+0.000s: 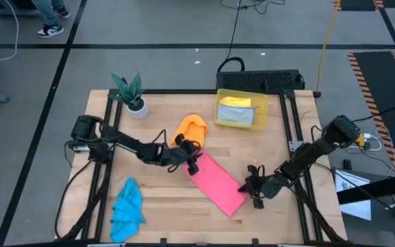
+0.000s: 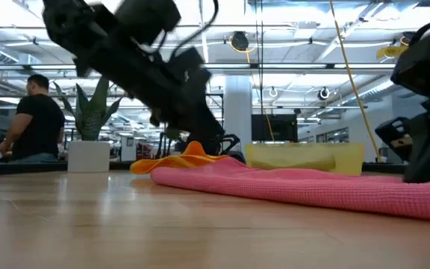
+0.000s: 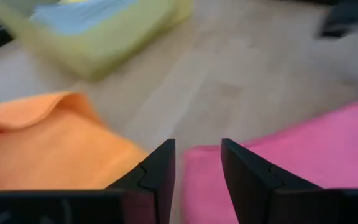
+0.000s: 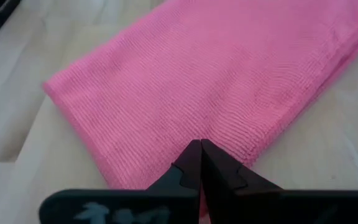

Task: Fold microfiber towels
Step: Fold the pink kitchen towel

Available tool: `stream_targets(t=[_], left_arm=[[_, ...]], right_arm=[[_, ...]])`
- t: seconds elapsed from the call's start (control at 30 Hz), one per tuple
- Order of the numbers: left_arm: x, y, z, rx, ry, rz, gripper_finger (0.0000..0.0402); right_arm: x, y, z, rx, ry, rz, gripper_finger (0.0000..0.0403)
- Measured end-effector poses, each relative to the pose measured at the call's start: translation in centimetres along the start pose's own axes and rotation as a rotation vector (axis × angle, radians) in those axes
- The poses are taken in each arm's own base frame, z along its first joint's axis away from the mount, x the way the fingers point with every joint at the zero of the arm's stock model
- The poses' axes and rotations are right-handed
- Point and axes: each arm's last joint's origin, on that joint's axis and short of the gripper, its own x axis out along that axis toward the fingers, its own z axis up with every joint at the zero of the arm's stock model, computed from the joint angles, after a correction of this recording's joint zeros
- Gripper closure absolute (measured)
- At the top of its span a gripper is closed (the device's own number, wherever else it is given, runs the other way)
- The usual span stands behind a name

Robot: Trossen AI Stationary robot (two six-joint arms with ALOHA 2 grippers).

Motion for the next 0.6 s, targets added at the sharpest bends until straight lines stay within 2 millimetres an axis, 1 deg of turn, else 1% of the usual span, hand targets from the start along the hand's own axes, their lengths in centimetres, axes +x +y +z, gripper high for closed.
stream_targets(t=[0.07,0.17,0.27,0.33,0.43,0.53,0.6], left_arm=[[-1.0,-1.2,0.2,0.034,-0.014,-0.048,0.027],[-2.3,-3.5,-0.4,0.104,-0.016,-0.146,0.027],[-3.0,-5.4,-1.9,0.142,0.011,-0.196,0.027],[-3.2,-6.1,-3.1,0.154,0.048,-0.188,0.027],[-2.6,-6.1,-4.5,0.151,0.11,-0.158,0.027],[-2.0,-5.1,-6.2,0.174,0.218,-0.069,0.027],[-1.8,-4.4,-6.4,0.169,0.247,0.008,0.027]], right_arm=[[0.1,-0.1,-0.1,0.0,0.01,0.0,0.0403],[0.2,-0.1,-0.1,0.0,0.005,-0.009,0.0403],[0.2,0.1,0.1,-0.006,-0.019,0.007,0.0403],[0.1,0.2,0.4,-0.011,-0.046,0.023,0.0403],[0.0,0.5,0.7,-0.037,-0.062,0.058,0.0403],[-0.2,0.9,0.9,-0.05,-0.059,0.122,0.0403],[-0.6,1.2,1.0,-0.067,-0.068,0.143,0.0403]])
